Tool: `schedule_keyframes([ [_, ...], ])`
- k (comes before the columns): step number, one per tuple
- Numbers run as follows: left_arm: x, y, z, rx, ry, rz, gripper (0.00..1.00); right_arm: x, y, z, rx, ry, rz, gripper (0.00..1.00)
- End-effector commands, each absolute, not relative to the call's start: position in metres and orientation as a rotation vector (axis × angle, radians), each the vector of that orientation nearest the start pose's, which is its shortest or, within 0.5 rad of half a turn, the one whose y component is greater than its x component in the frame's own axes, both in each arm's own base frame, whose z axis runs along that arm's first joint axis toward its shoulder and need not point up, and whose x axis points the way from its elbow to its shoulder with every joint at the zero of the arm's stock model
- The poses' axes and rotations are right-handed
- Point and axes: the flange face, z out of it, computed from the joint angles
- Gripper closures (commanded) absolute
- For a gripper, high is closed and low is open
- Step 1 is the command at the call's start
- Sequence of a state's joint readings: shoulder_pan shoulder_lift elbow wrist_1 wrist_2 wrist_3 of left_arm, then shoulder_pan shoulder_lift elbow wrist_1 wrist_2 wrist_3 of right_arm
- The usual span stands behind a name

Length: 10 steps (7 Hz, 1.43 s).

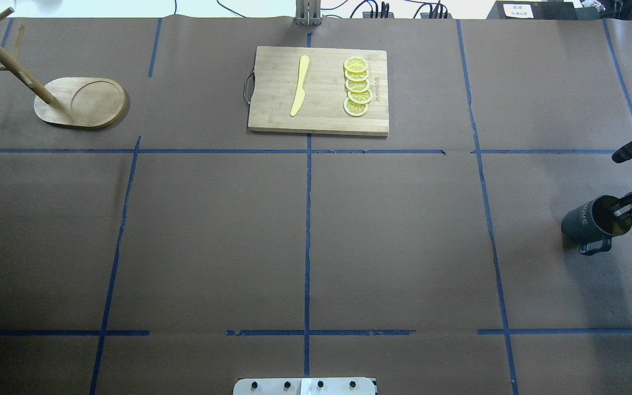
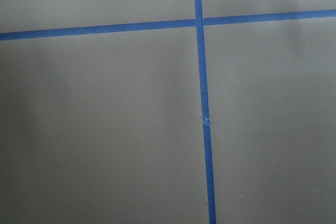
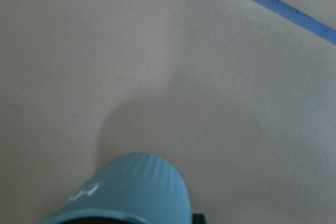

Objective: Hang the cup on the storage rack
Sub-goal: 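Lower the right gripper onto the teal mug and grasp its rim, then carry the teal mug with the right gripper toward the table center and set it down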

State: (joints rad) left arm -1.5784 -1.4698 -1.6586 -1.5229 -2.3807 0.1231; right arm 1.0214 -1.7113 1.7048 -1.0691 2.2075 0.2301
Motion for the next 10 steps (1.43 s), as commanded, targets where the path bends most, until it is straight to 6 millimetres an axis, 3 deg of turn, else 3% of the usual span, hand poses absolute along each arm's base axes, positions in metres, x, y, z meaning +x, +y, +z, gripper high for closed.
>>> schedule_keyframes([
  [1, -0.065, -0.444, 0.664, -0.003, 0.812, 0.086, 0.0, -0.178, -0.433, 0.583, 0.227, -0.785, -0.431, 1.0],
  [2, -0.065, -0.444, 0.664, -0.003, 0.812, 0.083, 0.0, -0.186, -0.443, 0.562, 0.217, -0.813, -0.339, 1.0],
  [3, -0.065, -0.444, 0.663, -0.001, 0.812, 0.085, 0.0, -0.215, -0.447, 0.532, 0.19, -0.855, -0.271, 1.0],
  [4, -0.065, -0.444, 0.664, -0.002, 0.812, 0.084, 0.0, -0.249, -0.457, 0.489, 0.144, -0.877, -0.213, 1.0],
  [6, -0.065, -0.444, 0.664, -0.002, 0.812, 0.084, 0.0, -0.336, -0.474, 0.377, 0.042, -0.855, -0.153, 1.0],
  [7, -0.065, -0.444, 0.663, -0.002, 0.812, 0.084, 0.0, -0.393, -0.462, 0.327, -0.016, -0.822, -0.108, 1.0],
  [10, -0.065, -0.444, 0.665, -0.009, 0.812, 0.083, 0.0, -0.518, -0.432, 0.193, -0.144, -0.802, 0.213, 0.99],
])
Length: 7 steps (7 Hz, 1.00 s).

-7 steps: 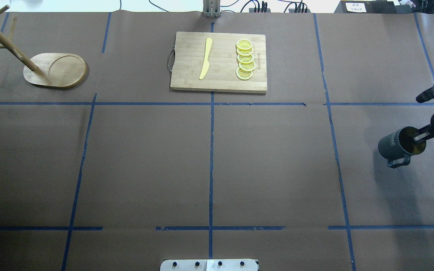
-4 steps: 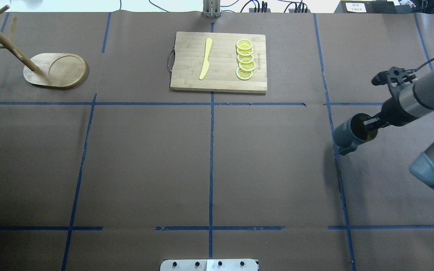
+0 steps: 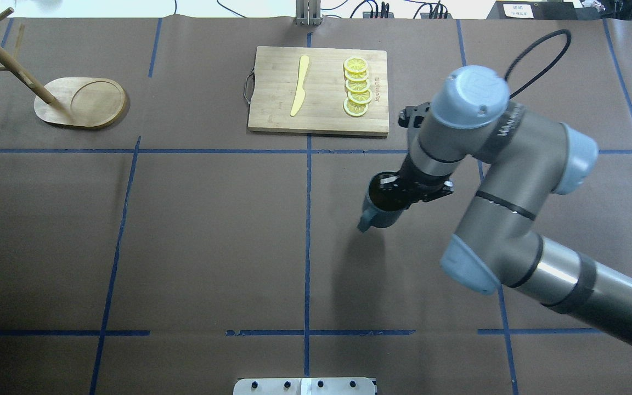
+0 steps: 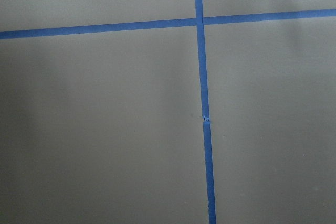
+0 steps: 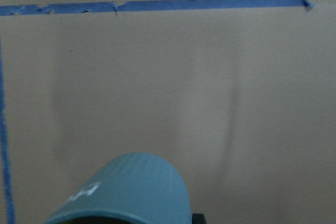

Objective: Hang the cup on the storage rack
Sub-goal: 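Carry the teal mug with the right gripper toward the table center and set it down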

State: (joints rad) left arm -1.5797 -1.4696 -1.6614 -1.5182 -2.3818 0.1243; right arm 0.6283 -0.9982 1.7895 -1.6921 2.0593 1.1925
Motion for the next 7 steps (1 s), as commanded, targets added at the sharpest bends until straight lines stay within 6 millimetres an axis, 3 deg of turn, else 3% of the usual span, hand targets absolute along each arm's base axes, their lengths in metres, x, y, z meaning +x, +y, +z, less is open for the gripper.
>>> schedule_keyframes([
  [1, -0.064, -0.444, 0.665, -0.009, 0.814, 0.083, 0.0, -0.56, -0.429, 0.173, -0.137, -0.774, 0.258, 0.98],
  [4, -0.064, -0.444, 0.664, -0.007, 0.815, 0.084, 0.0, -0.587, -0.433, 0.192, -0.122, -0.779, 0.263, 0.96],
  [6, -0.064, -0.444, 0.663, -0.004, 0.817, 0.085, 0.0, -0.595, -0.437, 0.201, -0.098, -0.789, 0.273, 0.0],
  [7, -0.064, -0.444, 0.663, -0.004, 0.818, 0.085, 0.0, -0.592, -0.437, 0.194, -0.09, -0.803, 0.266, 0.0],
])
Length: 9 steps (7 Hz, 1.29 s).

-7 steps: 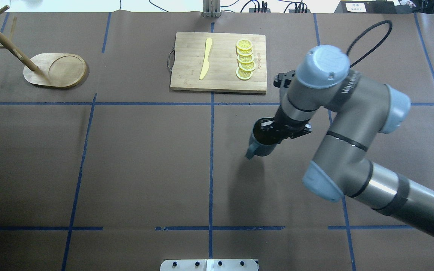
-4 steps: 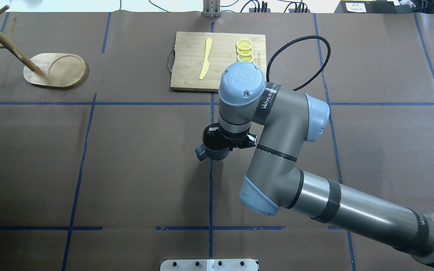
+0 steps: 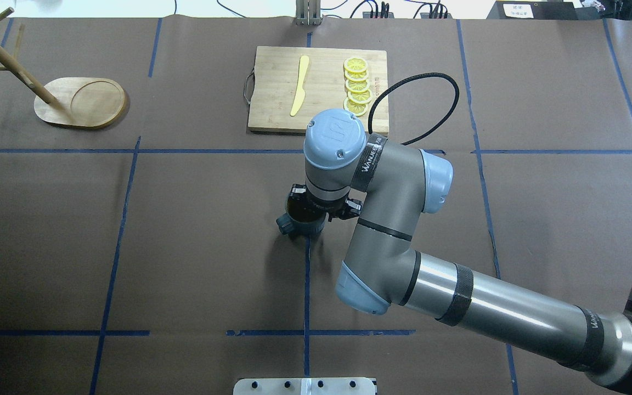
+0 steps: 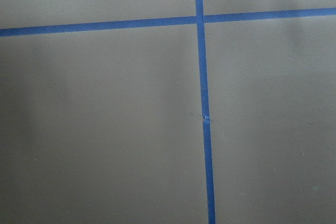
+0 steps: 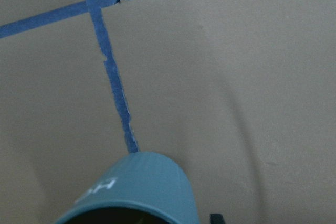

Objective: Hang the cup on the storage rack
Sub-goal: 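Carry the teal mug with the right gripper toward the table center and set it down, then open the right gripper and withdraw the right arm away from the mug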

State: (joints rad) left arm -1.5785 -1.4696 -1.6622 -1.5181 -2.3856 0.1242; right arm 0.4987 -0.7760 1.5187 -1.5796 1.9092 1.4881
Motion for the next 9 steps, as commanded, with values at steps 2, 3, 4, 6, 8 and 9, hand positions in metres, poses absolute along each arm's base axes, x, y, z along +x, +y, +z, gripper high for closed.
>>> schedule_keyframes([
  [2, -0.064, -0.444, 0.663, -0.004, 0.818, 0.085, 0.0, -0.533, -0.45, 0.16, -0.088, -0.882, 0.252, 0.0],
  [3, -0.064, -0.444, 0.662, -0.001, 0.818, 0.086, 0.0, -0.494, -0.453, 0.147, -0.088, -0.86, 0.19, 0.0],
  [4, -0.065, -0.444, 0.663, -0.004, 0.812, 0.084, 0.0, -0.446, -0.458, 0.147, -0.033, -0.831, 0.108, 0.0],
  [6, -0.065, -0.444, 0.666, -0.007, 0.807, 0.083, 0.0, -0.348, -0.5, 0.204, -0.011, -0.827, -0.01, 0.0],
  [8, -0.067, -0.445, 0.666, -0.002, 0.774, 0.091, 0.0, -0.257, -0.538, 0.29, 0.072, -0.742, -0.146, 0.0],
  [9, -0.07, -0.447, 0.666, 0.005, 0.724, 0.097, 0.0, -0.212, -0.545, 0.336, 0.078, -0.725, -0.223, 0.0],
])
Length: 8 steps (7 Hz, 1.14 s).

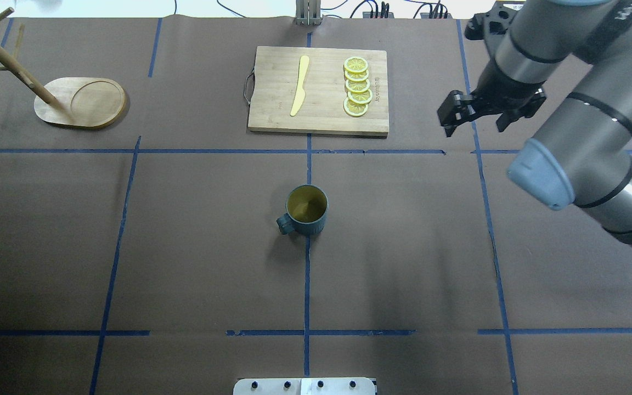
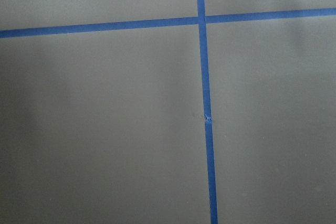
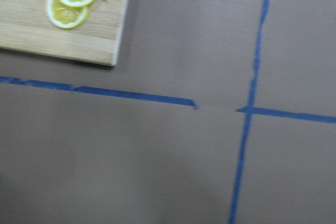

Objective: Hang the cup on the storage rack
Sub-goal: 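Open the right gripper and withdraw the right arm away from the mug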

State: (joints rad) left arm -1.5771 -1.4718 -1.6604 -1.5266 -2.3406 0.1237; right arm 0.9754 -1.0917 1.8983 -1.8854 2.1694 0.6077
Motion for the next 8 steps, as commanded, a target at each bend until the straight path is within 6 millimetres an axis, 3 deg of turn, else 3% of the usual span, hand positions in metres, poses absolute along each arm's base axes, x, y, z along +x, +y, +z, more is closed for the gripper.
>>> schedule_keyframes([
  [1, -0.07, -0.452, 0.661, 0.016, 0.715, 0.096, 0.0, -0.162, -0.546, 0.376, 0.084, -0.721, -0.269, 0.0],
  [2, -0.069, -0.455, 0.658, 0.026, 0.722, 0.101, 0.0, -0.127, -0.542, 0.412, 0.079, -0.699, -0.292, 0.0],
  [3, -0.069, -0.458, 0.654, 0.06, 0.722, 0.116, 0.0, -0.083, -0.526, 0.454, 0.05, -0.689, -0.237, 0.0],
  [5, -0.068, -0.469, 0.638, 0.221, 0.711, 0.175, 0.0, -0.016, -0.47, 0.546, 0.03, -0.674, -0.251, 0.0],
  [6, -0.06, -0.48, 0.624, 0.253, 0.721, 0.207, 0.0, 0.012, -0.442, 0.578, 0.009, -0.674, -0.227, 0.0],
  [8, -0.056, -0.476, 0.626, 0.252, 0.777, 0.219, 0.0, 0.058, -0.397, 0.621, 0.001, -0.674, -0.182, 0.0],
])
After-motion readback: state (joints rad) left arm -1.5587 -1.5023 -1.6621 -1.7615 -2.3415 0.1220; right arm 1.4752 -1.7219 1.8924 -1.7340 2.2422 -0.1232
